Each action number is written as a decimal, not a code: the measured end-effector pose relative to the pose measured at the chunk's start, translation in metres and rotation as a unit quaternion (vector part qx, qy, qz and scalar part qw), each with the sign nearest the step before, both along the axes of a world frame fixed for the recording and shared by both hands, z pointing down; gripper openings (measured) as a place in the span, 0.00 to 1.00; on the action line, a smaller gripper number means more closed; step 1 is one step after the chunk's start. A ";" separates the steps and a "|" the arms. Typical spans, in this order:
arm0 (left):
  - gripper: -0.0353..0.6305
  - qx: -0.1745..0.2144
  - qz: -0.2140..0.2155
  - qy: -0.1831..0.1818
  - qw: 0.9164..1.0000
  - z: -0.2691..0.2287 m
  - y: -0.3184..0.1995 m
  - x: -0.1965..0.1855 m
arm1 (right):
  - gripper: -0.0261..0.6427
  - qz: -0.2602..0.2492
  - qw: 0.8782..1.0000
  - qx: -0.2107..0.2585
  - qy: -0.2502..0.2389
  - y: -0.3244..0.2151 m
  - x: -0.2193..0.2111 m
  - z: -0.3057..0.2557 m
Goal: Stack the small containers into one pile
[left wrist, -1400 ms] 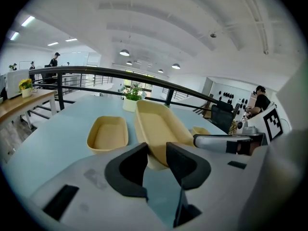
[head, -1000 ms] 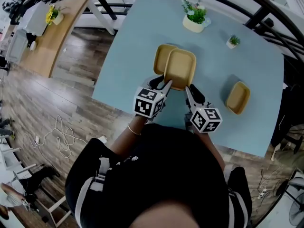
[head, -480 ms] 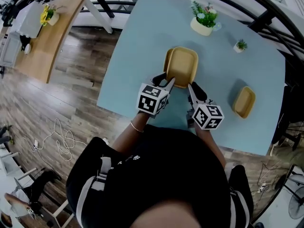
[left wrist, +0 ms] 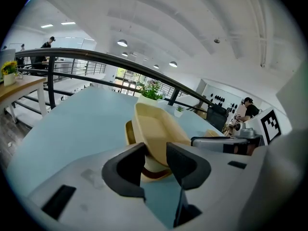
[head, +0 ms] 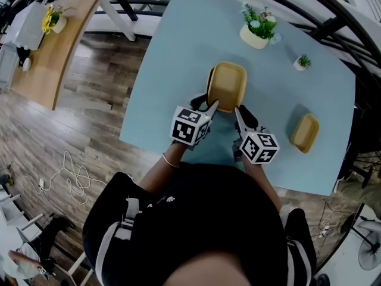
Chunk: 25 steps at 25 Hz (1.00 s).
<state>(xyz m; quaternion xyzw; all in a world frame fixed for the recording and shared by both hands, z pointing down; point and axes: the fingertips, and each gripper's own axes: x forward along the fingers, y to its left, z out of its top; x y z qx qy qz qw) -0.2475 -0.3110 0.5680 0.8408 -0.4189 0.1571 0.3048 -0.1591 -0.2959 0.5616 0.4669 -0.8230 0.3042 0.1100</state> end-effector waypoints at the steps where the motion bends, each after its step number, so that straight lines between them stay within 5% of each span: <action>1: 0.24 -0.003 0.001 0.002 1.000 0.001 -0.001 -0.001 | 0.17 0.000 1.000 -0.002 0.000 -0.001 -0.001 0.001; 25: 0.33 -0.038 0.008 -0.029 0.999 0.027 0.003 0.001 | 0.22 -0.020 0.999 -0.030 -0.009 -0.004 -0.003 0.022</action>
